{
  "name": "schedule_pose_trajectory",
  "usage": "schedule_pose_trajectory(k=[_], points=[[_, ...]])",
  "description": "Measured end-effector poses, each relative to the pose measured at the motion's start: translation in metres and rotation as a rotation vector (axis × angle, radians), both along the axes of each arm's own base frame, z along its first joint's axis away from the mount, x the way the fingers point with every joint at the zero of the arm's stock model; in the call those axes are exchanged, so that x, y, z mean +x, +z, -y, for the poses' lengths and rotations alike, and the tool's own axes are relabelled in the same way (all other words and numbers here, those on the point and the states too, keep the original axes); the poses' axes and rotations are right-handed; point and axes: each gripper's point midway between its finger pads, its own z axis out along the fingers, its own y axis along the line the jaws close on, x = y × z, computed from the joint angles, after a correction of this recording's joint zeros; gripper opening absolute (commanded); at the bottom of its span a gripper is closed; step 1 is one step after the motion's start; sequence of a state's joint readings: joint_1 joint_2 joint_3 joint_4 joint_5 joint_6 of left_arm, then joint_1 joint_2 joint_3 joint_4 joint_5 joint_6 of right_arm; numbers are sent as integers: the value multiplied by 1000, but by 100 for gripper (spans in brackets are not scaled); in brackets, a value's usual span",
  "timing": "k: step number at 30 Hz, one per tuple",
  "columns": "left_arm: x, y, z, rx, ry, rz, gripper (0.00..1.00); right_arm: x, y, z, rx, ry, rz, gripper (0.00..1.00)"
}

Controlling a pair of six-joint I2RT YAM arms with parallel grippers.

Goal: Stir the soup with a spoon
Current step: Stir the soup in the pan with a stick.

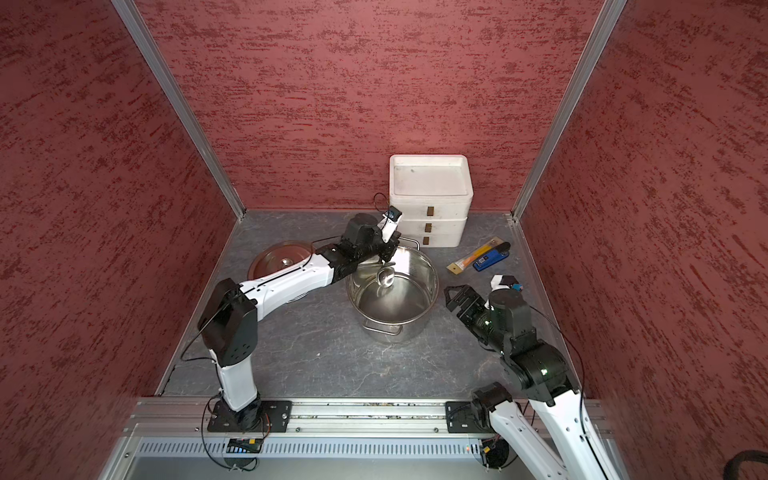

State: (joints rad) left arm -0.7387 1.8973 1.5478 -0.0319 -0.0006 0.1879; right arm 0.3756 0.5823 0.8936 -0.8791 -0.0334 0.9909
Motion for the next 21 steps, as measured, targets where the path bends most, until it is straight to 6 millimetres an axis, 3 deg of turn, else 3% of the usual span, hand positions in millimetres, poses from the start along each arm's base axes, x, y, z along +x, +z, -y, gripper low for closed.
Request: schedule_pose_trajectory(k=[5,13,17,21], points=[[-12,4,43,-21,-86,12,0,-1,-2,1,-5,-2,-9,98],[-68,3,94,-30,-233,2,0,-3,-3,2,-6,-3,-11,99],[-104,-7,101,-10,-289,-20,0,-3,-2,2,-6,-3,-9,98],[-142,-14,86,10,-317,-58,0,-3,-2,2,-4,-3,-7,99]])
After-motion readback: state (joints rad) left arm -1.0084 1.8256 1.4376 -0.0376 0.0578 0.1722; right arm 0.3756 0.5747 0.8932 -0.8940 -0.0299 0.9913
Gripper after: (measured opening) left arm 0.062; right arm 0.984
